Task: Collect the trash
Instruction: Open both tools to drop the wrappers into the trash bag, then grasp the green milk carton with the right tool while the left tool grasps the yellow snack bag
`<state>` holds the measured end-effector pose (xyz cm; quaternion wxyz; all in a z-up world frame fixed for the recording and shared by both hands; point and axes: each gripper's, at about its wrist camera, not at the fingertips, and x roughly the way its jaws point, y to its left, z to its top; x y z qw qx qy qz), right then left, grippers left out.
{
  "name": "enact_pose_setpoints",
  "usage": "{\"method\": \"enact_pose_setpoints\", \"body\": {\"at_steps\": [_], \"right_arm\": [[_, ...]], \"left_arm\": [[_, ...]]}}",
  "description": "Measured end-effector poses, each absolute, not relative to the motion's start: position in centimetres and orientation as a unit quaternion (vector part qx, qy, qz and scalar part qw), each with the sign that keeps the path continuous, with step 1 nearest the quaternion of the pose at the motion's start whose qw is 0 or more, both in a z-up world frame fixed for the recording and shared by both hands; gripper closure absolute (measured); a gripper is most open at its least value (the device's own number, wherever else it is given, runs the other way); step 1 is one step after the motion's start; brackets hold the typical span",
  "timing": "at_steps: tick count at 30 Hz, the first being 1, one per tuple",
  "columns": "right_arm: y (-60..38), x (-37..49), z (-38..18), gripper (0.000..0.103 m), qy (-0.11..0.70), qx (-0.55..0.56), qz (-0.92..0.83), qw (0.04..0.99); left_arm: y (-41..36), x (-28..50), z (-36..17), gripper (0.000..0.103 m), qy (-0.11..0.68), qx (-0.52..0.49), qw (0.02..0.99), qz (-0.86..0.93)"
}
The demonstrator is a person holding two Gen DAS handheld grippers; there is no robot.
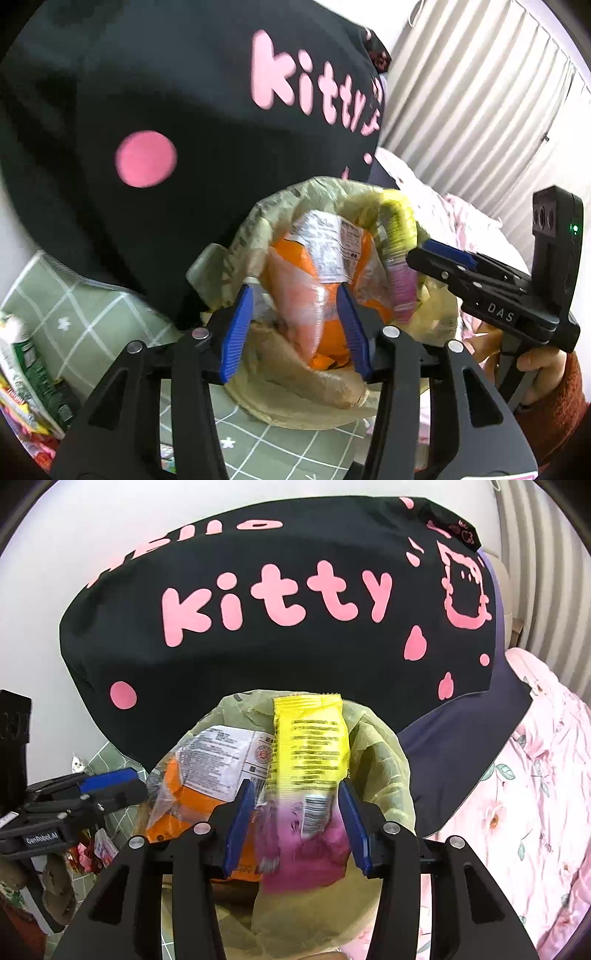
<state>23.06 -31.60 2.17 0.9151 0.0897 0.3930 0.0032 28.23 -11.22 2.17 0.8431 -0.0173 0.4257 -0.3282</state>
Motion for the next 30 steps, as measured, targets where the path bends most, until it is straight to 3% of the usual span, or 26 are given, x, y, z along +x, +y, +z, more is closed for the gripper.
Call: {"method": "enact_pose_setpoints", "body": {"at_steps": [8, 17, 30], "right_arm": [[-28.9, 21.8, 3.9, 0.047, 0.351, 0.055, 0.014, 0.935], [-20.6, 22.3, 4.7, 0.047, 0.318, -0.02, 0.073, 0.945], [-6.3, 23.9, -0.6, 0.047, 0.37, -0.04, 0.274, 0.887]], "left_arm": [[-5.3, 24.4, 2.6, 0.058, 0.369, -0.016, 0.898, -0.238], [6.2, 20.0, 0.8, 0.058, 0.338, -0.05, 0.935, -0.098], [22.5, 12.6, -2.8, 0.057, 0.342, -0.148, 0.922, 0.108]]}}
